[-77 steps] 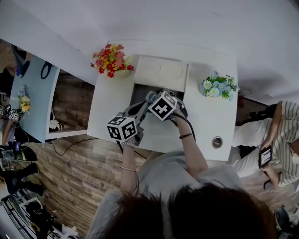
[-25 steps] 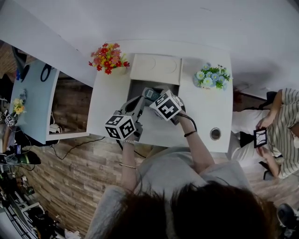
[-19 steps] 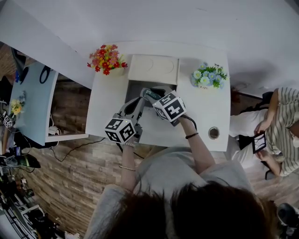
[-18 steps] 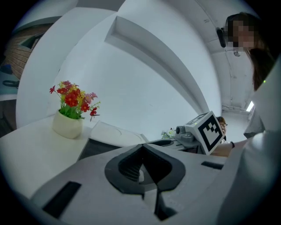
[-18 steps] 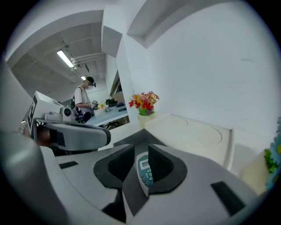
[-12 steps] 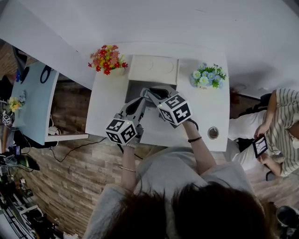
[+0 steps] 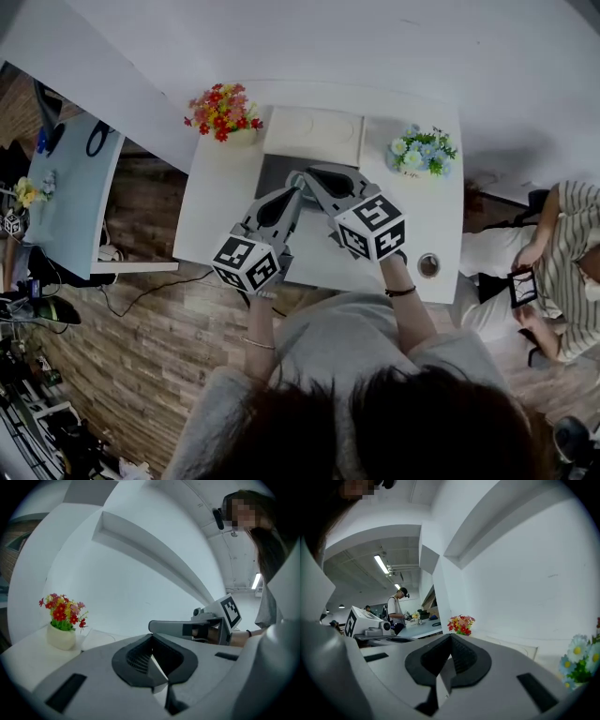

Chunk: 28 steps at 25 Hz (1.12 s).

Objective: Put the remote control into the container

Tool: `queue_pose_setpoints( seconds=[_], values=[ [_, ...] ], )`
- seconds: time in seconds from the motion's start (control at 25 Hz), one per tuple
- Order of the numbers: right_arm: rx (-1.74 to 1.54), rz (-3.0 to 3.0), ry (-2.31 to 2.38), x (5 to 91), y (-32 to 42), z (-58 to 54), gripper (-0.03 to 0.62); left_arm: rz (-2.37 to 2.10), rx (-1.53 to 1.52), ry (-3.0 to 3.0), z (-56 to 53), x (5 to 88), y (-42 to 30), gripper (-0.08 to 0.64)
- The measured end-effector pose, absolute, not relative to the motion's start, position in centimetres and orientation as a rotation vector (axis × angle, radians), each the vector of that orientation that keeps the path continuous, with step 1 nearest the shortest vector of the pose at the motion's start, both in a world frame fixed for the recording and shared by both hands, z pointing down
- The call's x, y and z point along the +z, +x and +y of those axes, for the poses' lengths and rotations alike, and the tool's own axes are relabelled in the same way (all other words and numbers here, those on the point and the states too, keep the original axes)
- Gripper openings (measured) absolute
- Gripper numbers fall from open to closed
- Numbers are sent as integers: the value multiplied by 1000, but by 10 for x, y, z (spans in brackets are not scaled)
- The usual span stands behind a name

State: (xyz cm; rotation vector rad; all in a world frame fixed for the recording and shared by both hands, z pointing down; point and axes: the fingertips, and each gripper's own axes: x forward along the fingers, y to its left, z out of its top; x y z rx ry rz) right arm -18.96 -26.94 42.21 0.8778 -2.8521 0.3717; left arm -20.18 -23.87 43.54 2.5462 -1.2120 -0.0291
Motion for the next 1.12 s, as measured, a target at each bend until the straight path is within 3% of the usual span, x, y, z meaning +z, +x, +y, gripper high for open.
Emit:
queue_pose_setpoints(
  seconds=[1.12],
  values=[
    [237, -3022, 748, 385, -157, -232, -2, -1314, -102, 2665, -205, 394, -164, 3]
  ],
)
